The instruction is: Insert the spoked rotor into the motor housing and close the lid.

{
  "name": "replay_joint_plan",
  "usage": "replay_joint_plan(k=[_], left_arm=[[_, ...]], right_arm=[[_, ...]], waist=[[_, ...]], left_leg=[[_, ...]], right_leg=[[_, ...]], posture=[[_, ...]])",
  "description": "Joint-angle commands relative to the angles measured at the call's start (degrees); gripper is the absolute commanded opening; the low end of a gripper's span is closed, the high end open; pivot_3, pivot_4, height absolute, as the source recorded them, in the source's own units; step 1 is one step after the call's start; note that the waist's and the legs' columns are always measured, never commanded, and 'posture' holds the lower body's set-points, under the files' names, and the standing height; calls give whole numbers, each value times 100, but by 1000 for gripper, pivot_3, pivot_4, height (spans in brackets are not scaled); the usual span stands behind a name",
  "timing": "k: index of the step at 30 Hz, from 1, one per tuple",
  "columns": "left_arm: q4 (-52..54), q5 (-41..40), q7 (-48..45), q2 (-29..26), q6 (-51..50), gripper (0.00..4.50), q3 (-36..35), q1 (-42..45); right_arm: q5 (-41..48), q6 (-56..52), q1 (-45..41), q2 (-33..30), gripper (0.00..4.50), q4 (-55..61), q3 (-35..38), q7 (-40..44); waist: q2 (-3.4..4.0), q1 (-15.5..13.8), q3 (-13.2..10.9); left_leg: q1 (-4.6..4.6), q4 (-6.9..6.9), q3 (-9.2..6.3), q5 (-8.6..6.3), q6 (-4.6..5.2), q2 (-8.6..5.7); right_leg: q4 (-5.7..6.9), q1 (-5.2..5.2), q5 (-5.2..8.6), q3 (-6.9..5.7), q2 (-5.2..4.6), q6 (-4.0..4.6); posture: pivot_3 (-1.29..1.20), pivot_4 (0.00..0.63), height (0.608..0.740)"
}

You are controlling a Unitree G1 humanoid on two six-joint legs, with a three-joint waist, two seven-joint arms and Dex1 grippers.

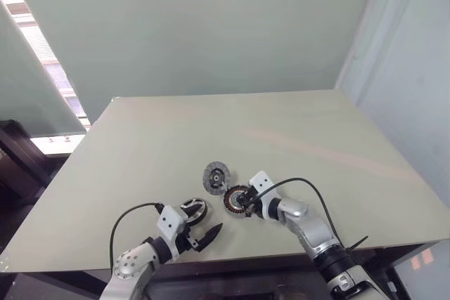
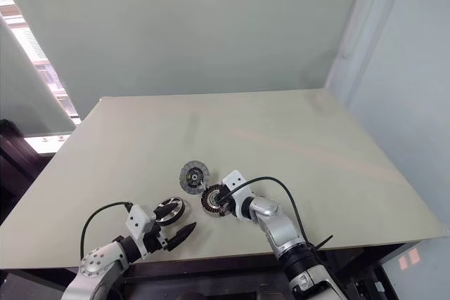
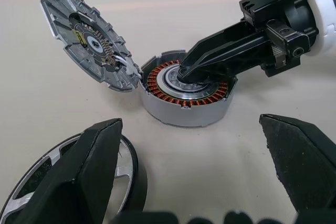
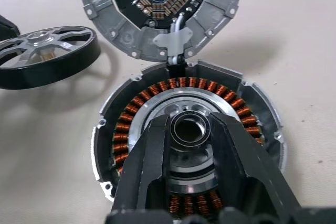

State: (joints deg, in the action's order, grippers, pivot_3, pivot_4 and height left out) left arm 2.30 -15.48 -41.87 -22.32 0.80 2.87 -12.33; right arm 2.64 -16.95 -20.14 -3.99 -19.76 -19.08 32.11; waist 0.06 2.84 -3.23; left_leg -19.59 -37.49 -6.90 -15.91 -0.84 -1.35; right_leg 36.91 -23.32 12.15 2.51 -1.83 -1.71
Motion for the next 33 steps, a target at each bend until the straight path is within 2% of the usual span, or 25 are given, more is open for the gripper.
replay_joint_plan(k=[1, 18, 22, 28, 29, 33], left_arm=[[191, -9, -8, -42, 124, 4500, -89, 64], [176, 20, -14, -38, 133, 4500, -55, 82], [167, 27, -20, -35, 135, 4500, -43, 92], [149, 30, -31, -31, 137, 4500, -34, 110], [147, 30, -33, -32, 139, 4500, -34, 111], [145, 31, -32, -36, 142, 4500, -37, 109]], right_arm=[[-12, 77, -133, 42, 1145, 129, 45, 30], [-182, 215, -177, 32, 1145, -59, 27, -5], [-143, 255, -140, 63, 2151, -24, 52, 45], [5, 131, -79, 100, 4249, 280, 121, 143], [45, 99, -64, 114, 4478, 367, 145, 155], [210, -117, 1, 142, 4478, 780, 230, 186]], waist=[[0, 0, 0], [0, 1, 0], [1, -1, 0], [1, -1, 0], [1, -1, 0], [1, 0, 0]], left_leg=[[0, 0, 0, 0, 0, 0], [2, 0, 0, 0, 0, 0], [2, -1, 0, 0, 0, 0], [2, 1, -1, 0, 0, 0], [2, 1, -1, 0, 0, 0], [1, 1, -1, 0, 0, 0]], right_leg=[[0, 0, 0, 0, 0, 0], [0, 2, 0, 0, 0, 0], [1, 2, 0, 0, 0, 0], [0, 1, 0, 0, 0, 0], [0, 1, 0, 0, 0, 0], [0, 0, 0, 0, 0, 0]], posture=[[0, 0, 740], [0, 0, 740], [0, 0, 740], [0, 0, 740], [0, 0, 740], [0, 0, 740]])
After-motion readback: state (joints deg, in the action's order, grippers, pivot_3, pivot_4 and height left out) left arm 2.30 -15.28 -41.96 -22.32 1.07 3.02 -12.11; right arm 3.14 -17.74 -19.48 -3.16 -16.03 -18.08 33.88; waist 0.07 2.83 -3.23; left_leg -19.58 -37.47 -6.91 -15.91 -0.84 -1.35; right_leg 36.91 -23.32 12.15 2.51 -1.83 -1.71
